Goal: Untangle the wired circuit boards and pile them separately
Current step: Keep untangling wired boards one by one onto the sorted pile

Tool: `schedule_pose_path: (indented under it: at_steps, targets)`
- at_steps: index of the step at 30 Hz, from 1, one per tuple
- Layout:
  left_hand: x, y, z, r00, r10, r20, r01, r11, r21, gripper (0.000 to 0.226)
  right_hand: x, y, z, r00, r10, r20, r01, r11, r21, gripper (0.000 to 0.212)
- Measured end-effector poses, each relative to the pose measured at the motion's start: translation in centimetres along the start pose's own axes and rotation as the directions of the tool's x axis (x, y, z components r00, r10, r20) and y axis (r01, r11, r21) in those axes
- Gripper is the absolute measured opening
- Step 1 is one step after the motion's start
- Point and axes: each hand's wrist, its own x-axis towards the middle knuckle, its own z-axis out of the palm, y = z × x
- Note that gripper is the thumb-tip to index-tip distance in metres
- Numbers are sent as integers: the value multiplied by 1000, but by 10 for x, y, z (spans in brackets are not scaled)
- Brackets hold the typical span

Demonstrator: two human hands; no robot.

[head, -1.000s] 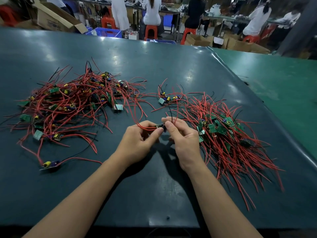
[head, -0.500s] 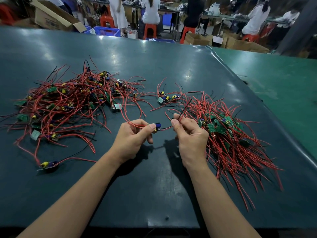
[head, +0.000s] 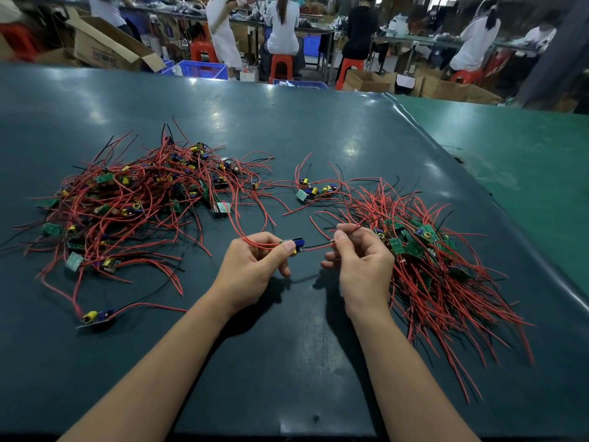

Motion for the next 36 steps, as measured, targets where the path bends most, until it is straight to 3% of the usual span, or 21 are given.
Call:
schedule_pose_path:
  at_steps: [4,10,15,21,25,28,30,33,36]
  targets:
    - [0,2,1,1000,-4,13,4,1000,-7,20,3,-2,-2,996,78,-48,-71,988,141,10]
    - [0,1,0,1000,-9,22,9,1000,-8,21,2,-3,-3,984,63,-166,-44,993,113,9]
    - [0,1,-2,1000,-13,12,14,999,-41,21,3,-8,-6,983,72,-167,-44,985,165,5]
    - [0,0,-2,1000,-8,14,9,999,-45,20,0,-5,-9,978,-103,-182,92,993,-68,17]
    - [0,0,-2,1000,-2,11,2,999,-37,20,-1,-4,-8,978,-36,-206,36,999,-3,22]
    - [2,-1,-1,999,10,-45,-14,997,-77,20,-2,-8,-2,987,119,-106,-95,973,209,15]
    - [3,-2,-1,997,9,-72,-19,992,-128,18,-4,-11,4,962,260,85,-274,911,308,9]
    - [2,-2,-1,999,26,-30,-29,992,-125,18,-12,-12,10,868,337,365,-406,904,132,16]
    - [0,-1,1,998,38,47,-35,997,-62,16,-16,-10,10,886,292,361,-351,930,110,14]
